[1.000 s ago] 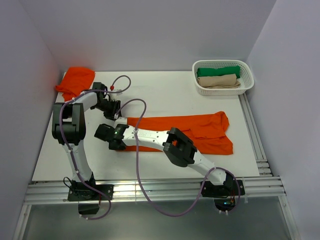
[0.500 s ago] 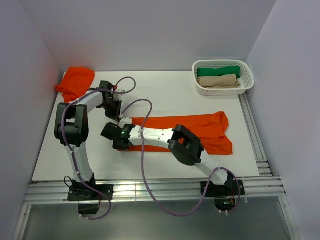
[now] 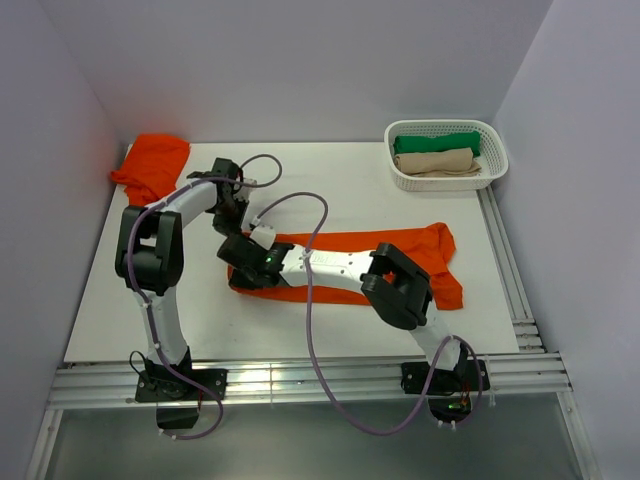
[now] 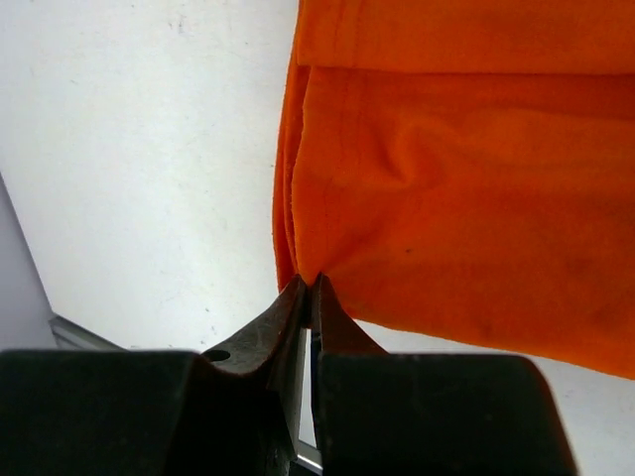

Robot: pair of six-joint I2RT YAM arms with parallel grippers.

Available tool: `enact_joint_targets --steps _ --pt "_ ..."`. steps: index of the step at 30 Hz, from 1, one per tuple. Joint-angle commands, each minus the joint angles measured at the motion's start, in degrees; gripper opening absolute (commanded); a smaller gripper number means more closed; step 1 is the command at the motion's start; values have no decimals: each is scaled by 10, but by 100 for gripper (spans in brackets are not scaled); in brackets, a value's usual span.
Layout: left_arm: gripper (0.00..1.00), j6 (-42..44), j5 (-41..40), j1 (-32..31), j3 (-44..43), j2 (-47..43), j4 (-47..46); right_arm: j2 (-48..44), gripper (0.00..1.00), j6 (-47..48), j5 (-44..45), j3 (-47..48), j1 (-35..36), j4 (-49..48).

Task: Roll the t-shirts
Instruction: Roll the tshirt

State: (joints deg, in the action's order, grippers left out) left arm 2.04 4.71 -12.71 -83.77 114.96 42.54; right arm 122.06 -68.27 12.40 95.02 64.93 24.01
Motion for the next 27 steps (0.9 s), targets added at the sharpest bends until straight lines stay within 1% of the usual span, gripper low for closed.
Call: enact_joint_targets --steps 1,12,15,16,27 --pt "13 -11 -32 -8 -27 -33 10 -42 5 -15 -5 -28 -5 -40" --pt "13 -15 -44 -41 -72 -29 37 -87 1 -36 9 -110 -11 -66" --pt "15 -36 -44 -53 -82 -21 42 -97 1 -41 12 -127 -12 -74" --pt "16 -37 -64 -57 -86 -16 44 -102 1 -42 13 -132 -14 -77" --pt "17 -41 -83 -101 -125 20 61 -131 0 -67 26 -204 -15 -96"
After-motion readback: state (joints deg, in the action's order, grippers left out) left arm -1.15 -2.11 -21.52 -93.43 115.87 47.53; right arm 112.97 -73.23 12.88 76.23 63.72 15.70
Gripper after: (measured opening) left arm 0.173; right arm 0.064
